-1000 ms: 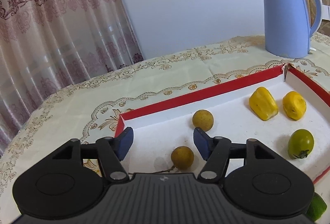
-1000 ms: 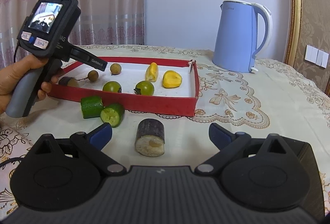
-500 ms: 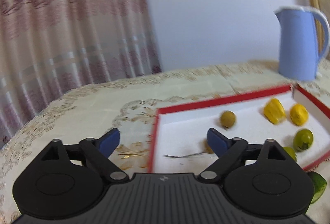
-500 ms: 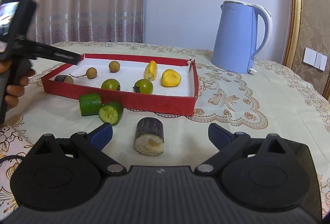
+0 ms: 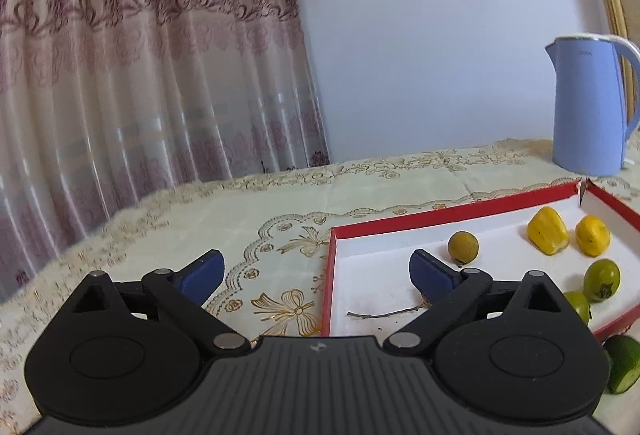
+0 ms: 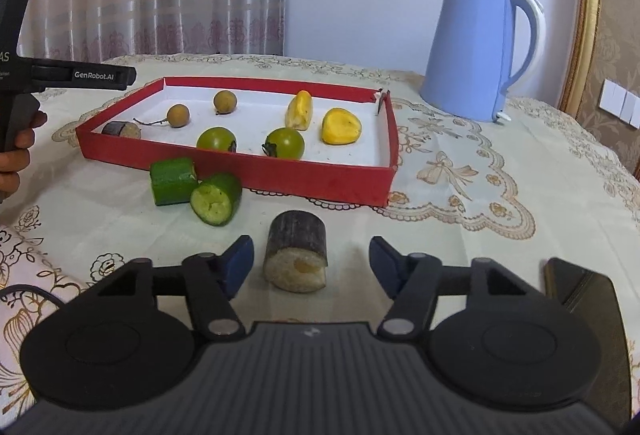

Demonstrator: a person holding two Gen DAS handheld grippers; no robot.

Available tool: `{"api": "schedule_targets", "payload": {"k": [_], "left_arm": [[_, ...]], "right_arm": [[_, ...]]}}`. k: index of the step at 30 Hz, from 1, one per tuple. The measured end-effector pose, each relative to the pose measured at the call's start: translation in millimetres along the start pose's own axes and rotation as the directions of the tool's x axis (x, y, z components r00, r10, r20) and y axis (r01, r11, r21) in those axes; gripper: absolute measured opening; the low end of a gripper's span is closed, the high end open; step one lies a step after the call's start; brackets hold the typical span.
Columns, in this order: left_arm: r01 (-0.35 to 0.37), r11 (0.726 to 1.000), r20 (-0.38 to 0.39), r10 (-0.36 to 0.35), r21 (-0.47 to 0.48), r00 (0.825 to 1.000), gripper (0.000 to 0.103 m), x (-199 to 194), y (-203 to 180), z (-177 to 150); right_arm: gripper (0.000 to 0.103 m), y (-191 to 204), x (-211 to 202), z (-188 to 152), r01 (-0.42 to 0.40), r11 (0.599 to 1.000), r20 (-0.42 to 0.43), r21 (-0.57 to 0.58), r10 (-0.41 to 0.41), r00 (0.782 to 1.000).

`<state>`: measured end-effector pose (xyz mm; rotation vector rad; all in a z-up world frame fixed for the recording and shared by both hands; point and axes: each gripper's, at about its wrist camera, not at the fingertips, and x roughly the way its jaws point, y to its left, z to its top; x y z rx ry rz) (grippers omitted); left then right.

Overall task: Organize fruits
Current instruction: 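Close the right gripper on the dark eggplant chunk, then carry the eggplant chunk into the tray and open the right gripper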

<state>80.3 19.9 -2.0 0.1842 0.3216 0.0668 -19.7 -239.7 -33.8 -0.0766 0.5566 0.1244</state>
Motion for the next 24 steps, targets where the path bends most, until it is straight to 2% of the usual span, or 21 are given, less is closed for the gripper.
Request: {"api": "schedule_targets", "payload": {"k": [6,15,24], "left_arm": [[0.003,1.000,0.010,-0.003,0.003,1.000,0.100,0,1,1],[0.034,0.999,-0.025,-0.034,-0.020,0.999,0.100,3,3,0],[0.080,0.997,-0.040,-0.081,-0.024,0.996,0.100,3,1,0]], "right_arm": [[0.031,9,8,2,-0.005,0.999,-0.034,-0.034,0.004,0.999],[0.031,7,4,7,-0.019,1.000,-0.004,-0.012,0.019,1.000],[0.031,8,11,38,-0.059,0.998,0.066,-0.019,0.060,0.996]]}}
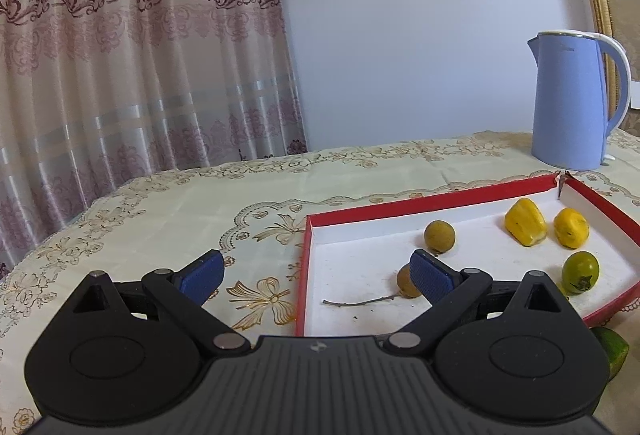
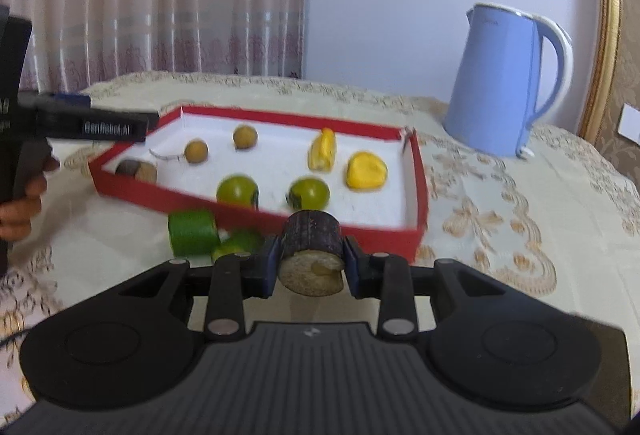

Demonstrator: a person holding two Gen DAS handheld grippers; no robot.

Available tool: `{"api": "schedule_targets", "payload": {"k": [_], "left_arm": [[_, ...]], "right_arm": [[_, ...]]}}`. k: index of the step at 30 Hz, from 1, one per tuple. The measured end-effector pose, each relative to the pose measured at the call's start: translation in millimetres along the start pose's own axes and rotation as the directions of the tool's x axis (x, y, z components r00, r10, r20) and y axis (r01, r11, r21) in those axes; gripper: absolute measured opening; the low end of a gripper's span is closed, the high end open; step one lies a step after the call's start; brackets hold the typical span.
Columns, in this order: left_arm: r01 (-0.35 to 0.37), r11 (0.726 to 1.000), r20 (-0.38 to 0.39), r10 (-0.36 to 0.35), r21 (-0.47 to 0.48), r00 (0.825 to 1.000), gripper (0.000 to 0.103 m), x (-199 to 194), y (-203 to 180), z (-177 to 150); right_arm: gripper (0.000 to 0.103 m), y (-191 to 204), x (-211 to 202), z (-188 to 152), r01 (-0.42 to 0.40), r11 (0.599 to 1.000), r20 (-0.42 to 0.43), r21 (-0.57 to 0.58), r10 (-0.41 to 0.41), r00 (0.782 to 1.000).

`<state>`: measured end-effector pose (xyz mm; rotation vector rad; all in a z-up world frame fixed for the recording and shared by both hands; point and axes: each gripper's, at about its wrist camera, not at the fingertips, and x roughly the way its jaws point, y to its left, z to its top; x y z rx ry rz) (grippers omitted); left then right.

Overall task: Organize fruits
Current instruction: 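Carry the eggplant chunk into the tray and open the right gripper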

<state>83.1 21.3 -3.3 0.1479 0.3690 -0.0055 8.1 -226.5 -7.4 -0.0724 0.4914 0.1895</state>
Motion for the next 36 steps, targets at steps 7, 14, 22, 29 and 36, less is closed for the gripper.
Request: {"api": "schedule_targets", "payload": {"k": [7,14,22,29,36], "left_arm": [[0.000,1.000,-0.016,0.000,-0.004,1.000,0.100,3,0,-1],[0.001,1.000,-0.019,-0.001,-0.005,1.000,0.100,3,1,-1],[-0.006,1.000,-0.005,0.005,-0.011,1.000,0.100,2,1,0],[-0.002,1.000,-0.024,0.001,-0.010,1.000,0.100,5,1,-1],[0.008,1.000,-0.043,-0.009,-0.020,0.999,0.100,7,3,-1]], "right_arm": [[0.031,10,13,21,-0.032,0.999,0.033,-0.030,0.033,0.999],[0.031,18,19,30,-0.049,0.997,0.045,-0.052,0.051,0.998],[0.031,17,42,49,-0.083,0.996,0.029,-0.044,0.084,0.996],[0.031,15,69,58,-0.076,0.996,-0.007,-0.044,0.076,0.997],[0.031,14,92,66,-0.062,0.998,-0.031,-0.032,0.061,0.998]]}}
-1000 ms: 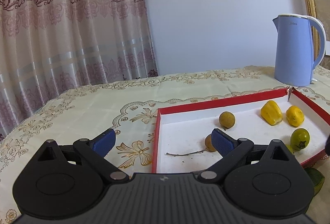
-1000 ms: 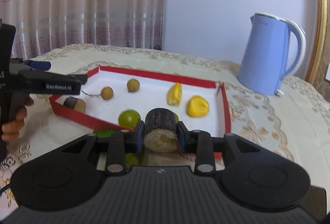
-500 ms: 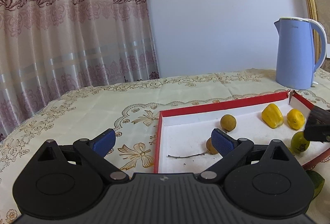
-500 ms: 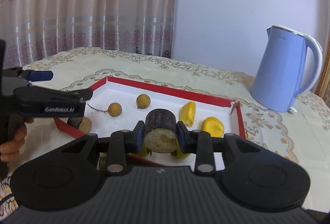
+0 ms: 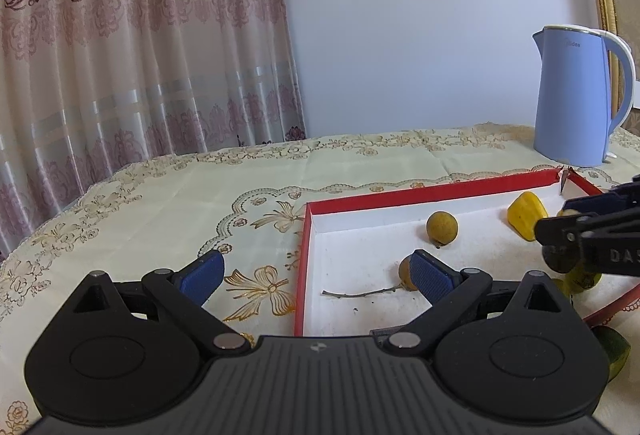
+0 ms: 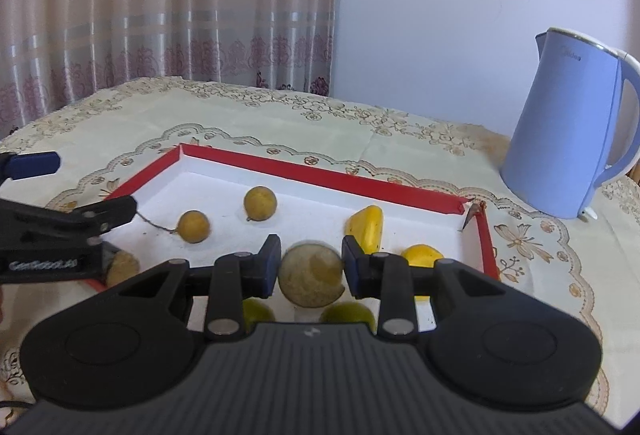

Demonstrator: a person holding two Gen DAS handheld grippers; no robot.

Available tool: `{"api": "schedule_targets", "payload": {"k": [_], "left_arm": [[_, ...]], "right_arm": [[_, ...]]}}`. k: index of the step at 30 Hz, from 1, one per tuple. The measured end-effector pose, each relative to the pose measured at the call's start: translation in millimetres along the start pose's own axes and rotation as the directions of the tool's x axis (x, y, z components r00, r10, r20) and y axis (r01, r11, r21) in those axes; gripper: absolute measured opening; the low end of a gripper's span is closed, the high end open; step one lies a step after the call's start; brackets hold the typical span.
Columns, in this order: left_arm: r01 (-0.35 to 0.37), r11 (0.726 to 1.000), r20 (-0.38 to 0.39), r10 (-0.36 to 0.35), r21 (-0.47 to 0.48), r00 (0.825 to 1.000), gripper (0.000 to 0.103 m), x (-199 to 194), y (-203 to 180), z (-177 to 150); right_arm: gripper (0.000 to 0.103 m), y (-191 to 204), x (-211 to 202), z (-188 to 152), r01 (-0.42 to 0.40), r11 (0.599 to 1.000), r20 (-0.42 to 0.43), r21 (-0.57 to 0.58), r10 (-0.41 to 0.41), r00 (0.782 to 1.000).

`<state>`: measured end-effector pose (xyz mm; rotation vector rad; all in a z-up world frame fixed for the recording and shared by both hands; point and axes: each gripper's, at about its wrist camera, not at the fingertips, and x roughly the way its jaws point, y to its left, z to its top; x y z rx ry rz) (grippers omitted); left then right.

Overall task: Organize fruits
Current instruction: 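Carry the eggplant chunk into the tray and open the right gripper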

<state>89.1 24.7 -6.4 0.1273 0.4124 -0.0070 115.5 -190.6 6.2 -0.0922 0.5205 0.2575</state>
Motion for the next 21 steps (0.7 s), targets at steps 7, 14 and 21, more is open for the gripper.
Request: {"api": "schedule_targets", "payload": {"k": [7,14,21], "left_arm": [[0.003,1.000,-0.013,-0.003,-0.003,1.000,0.100,2,0,0],[0.013,1.000,-0.022,-0.013,-0.016,1.000,0.100,3,3,0],[0.029,0.999,-0.024,-0.029,-0.027,0.999,0.100,2,5,1]], "right_arm": [[0.026,6,7,6,0.006,1.000,0.004,-0.022,-0.005,1.000],[0.025,2,-3,4,0.028,1.000,0.039,0.012,-0.029,0.999],[0.030,1,-46,-15,0.062,0.998,0.100,0.031,-0.065,0.993]]}}
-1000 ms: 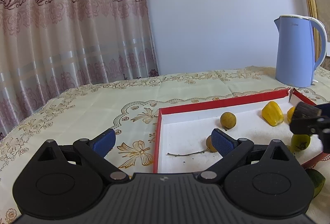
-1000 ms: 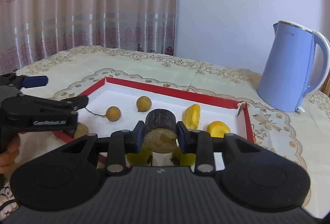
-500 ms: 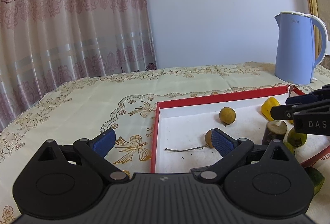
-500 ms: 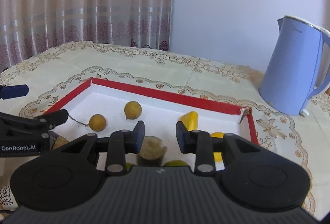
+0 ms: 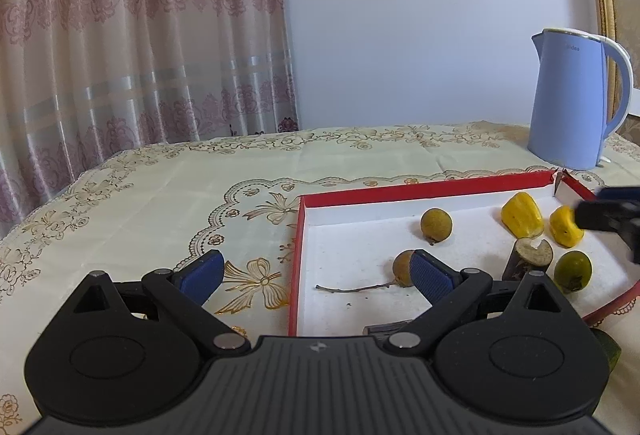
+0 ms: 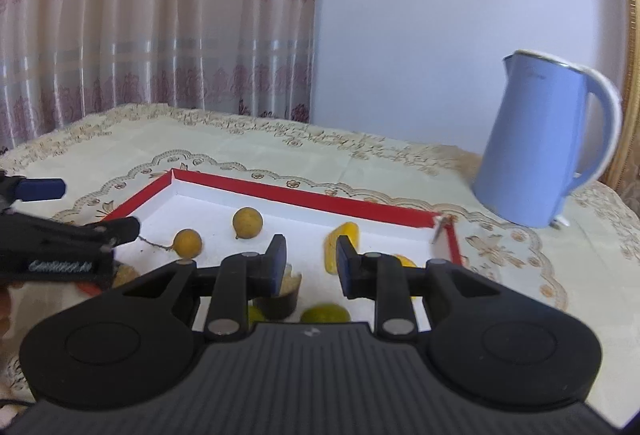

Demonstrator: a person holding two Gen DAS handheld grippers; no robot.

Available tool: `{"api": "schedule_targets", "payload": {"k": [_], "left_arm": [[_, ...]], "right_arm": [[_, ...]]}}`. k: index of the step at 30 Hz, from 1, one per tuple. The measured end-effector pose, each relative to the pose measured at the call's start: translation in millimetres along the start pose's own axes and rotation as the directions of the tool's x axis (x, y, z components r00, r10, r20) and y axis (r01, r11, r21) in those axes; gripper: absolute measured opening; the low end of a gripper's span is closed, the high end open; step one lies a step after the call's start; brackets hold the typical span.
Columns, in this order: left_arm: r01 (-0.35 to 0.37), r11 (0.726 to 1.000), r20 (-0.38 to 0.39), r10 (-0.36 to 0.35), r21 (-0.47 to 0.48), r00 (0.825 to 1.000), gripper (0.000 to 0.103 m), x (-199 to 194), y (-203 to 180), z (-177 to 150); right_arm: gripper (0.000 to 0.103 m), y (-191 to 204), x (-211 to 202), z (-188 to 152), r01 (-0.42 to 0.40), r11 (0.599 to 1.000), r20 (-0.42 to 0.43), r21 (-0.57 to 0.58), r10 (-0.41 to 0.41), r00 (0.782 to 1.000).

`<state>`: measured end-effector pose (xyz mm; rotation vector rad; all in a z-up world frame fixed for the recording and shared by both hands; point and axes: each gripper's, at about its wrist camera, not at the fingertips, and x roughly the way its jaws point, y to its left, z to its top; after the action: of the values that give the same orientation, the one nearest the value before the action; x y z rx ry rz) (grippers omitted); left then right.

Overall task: Organize fruits
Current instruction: 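Withdraw the right gripper from the tray toward the cucumber pieces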

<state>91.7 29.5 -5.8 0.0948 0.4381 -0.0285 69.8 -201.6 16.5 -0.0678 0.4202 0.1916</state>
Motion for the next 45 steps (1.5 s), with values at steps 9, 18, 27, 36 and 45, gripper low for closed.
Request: {"api": "schedule_targets", "payload": {"k": [9,18,27,36,45], "left_arm": [[-0.013,1.000,-0.003,0.013,0.015,1.000,0.100,1,-4,-1],[-0.010,1.000,-0.012,0.010,0.004,1.000,0.100,4,-2,-1],[-0.008,1.000,-0.010,0.008,0.005,1.000,0.100,4,-3,-1],[-0.008,1.000,-0.011,0.008,0.009,1.000,0.100,5,-4,-1],[-0.014,1.000,-0.015,0.014,0.004,1.000,0.100,4,-3,-1]], "right_arm": [[0.040,8,-44,-43,-0.035,0.999,-0.045,0.009,0.036,0.998],[0.039,31,-36,-60,-0.066,0.995,-0.119,-0.073,0.057,0.991],[0.032,34,-28,-63,-0.017,0.993,-0.146,-0.115,0.000,0.989],[0.065,12,-39,-71,0.047,0.994,-0.162,-0.099,-0.063,0.985],[0.065,52,-39,-52,-0.134,0.977,-0.105,-0.165,0.118,0.987]]}}
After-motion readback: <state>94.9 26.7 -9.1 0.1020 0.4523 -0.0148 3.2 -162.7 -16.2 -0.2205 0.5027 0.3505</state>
